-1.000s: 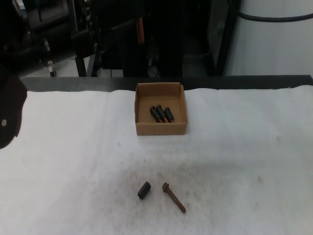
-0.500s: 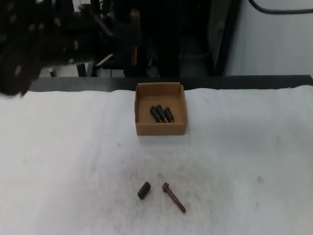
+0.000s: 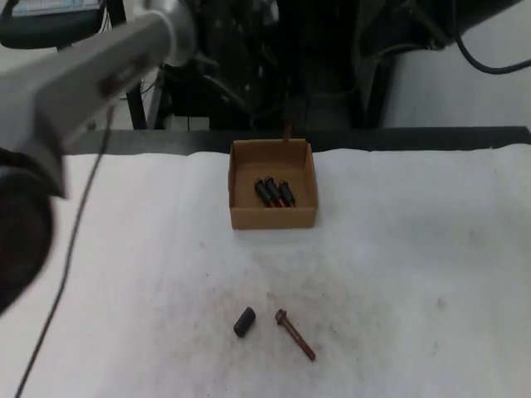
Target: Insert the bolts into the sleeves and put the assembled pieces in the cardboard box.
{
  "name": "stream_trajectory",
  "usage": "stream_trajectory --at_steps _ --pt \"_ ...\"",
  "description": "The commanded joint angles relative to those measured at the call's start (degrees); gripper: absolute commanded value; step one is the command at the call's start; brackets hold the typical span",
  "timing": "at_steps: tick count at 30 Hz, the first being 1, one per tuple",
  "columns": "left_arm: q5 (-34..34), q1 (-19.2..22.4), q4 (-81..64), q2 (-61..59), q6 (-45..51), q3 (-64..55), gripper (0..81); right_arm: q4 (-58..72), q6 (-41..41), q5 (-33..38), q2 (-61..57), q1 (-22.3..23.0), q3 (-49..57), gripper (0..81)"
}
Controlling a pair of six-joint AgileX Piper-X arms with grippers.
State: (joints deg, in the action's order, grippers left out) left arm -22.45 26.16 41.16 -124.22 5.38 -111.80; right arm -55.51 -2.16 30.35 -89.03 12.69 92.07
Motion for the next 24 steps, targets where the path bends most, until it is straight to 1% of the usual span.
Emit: stream_trajectory --at_steps 1,3,6,8,13,15,17,18,22,23,24 --pt "4.51 0.55 10.52 -8.28 -0.54 -10.37 0.3 -3.3 -0.49 0.02 0.68 -1.45 0.22 31.2" --pt "6.79 0.76 14.43 -11.89 -1.33 -14.66 0.3 -5.25 -1.61 0.27 0.68 -2.1 0.22 31.2" --pt "9.33 0.76 16.63 -14.92 -2.44 -18.2 0.3 -7.13 -2.92 0.27 0.68 -2.98 0.22 31.2" --pt "11.07 0.76 16.49 -15.59 -2.43 -18.52 0.3 -7.38 -2.99 0.45 0.68 -3.4 0.22 31.2" --pt "13.03 0.76 16.98 -16.31 -5.38 -18.53 0.3 -7.37 -2.99 0.43 0.68 -3.62 0.22 31.2" --pt "13.03 0.76 17.02 -16.31 -6.04 -18.53 2.4 -7.37 -2.99 0.43 0.68 -3.62 0.22 31.2" --pt "13.03 0.76 17.02 -16.31 -7.69 -18.53 8.4 -7.37 -2.99 0.43 0.68 -3.62 0.22 31.2" --pt "13.03 0.76 17.17 -16.31 -8.11 -18.63 13.8 -7.37 -2.99 0.43 0.68 -3.62 0.22 31.2" --pt "13.03 0.76 18.62 -16.31 -7.92 -19.11 40.5 -7.37 -2.99 2.66 0.68 -3.58 0.22 31.2" --pt "13.03 0.76 18.91 -16.21 -7.84 -19.18 44.7 -7.37 -2.99 3.01 0.68 -3.58 0.22 31.2" --pt "13.03 0.76 19.12 -15.98 -7.64 -19.16 45.5 -7.37 -2.99 2.99 0.68 -3.58 0.22 31.2"
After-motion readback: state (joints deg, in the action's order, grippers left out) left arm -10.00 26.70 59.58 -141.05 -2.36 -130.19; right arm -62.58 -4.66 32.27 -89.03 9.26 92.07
